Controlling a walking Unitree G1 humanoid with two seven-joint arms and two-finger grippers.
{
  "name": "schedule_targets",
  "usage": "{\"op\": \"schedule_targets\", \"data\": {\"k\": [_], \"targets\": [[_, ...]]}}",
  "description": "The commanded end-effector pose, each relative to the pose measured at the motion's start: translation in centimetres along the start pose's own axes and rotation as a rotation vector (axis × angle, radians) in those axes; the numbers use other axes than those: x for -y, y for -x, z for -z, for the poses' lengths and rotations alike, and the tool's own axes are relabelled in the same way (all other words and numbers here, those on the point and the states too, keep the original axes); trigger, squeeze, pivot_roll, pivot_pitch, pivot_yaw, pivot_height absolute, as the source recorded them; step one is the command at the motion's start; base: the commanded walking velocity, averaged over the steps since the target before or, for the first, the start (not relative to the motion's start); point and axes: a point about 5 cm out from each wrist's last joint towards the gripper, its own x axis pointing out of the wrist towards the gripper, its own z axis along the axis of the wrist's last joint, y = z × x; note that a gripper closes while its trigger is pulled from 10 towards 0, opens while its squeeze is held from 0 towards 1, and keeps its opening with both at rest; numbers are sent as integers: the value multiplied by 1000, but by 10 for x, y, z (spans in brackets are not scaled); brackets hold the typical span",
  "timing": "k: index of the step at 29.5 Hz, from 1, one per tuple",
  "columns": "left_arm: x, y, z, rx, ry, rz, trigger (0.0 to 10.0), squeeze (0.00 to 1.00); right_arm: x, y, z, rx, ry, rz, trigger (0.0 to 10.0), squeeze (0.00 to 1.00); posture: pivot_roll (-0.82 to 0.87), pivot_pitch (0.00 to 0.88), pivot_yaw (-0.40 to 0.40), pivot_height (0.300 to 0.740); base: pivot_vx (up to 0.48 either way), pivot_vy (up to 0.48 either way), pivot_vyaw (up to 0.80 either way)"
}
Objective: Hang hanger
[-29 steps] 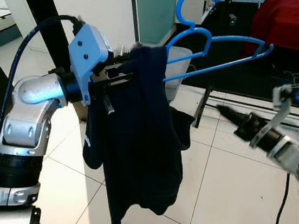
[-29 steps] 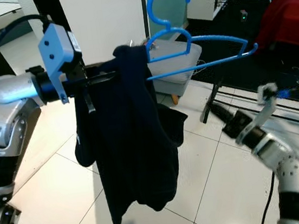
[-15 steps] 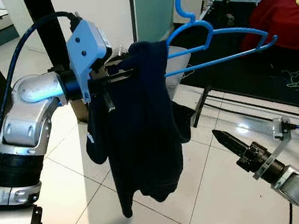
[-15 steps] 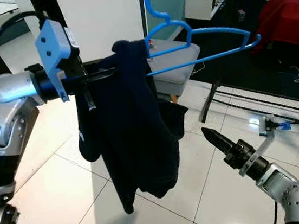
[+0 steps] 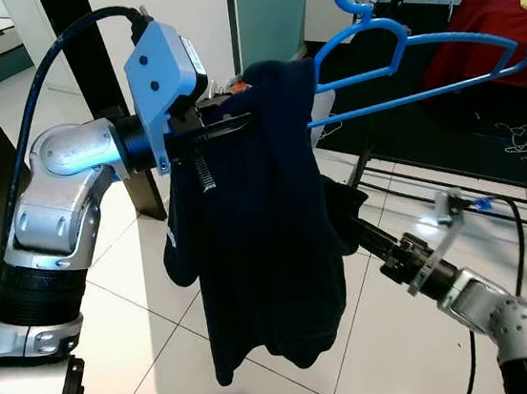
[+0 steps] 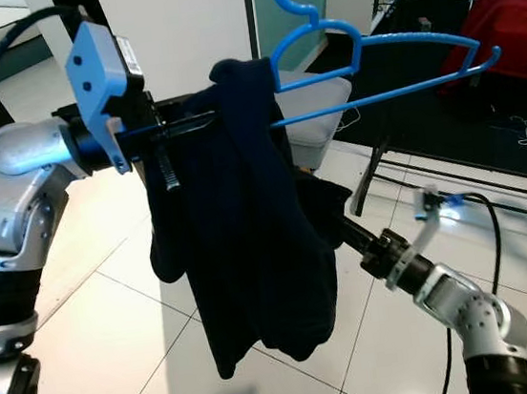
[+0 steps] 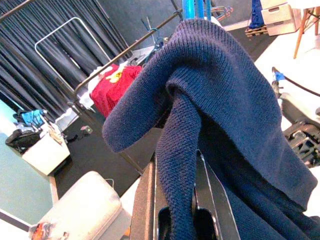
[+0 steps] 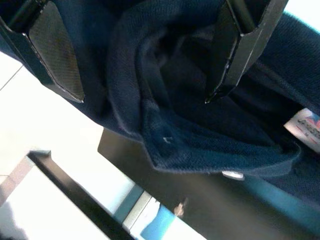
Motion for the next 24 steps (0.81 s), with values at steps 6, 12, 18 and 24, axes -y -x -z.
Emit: {"op": "schedule_targets", "data": {"k": [6, 12, 18, 24], "targets": [[0, -6, -12, 53, -31, 19, 10000, 0, 8, -11, -1, -78, 8, 78, 0, 0, 7, 75, 9, 740, 0, 0, 0], [-3, -4, -10, 37, -40, 4, 10000, 0, 16, -7, -2, -109, 5, 162, 0, 0, 8, 72, 7, 740, 0, 0, 0], [-5, -1, -8, 28, -44, -8, 10000, 0, 21, 0, -10, -79, -4, 202, 0, 0, 6, 68, 8, 740, 0, 0, 0], [-4, -2, -1, 0, -53, -26, 10000, 0, 25, 12, -22, -43, 14, 235, 0, 0, 11, 68, 8, 740, 0, 0, 0]]}}
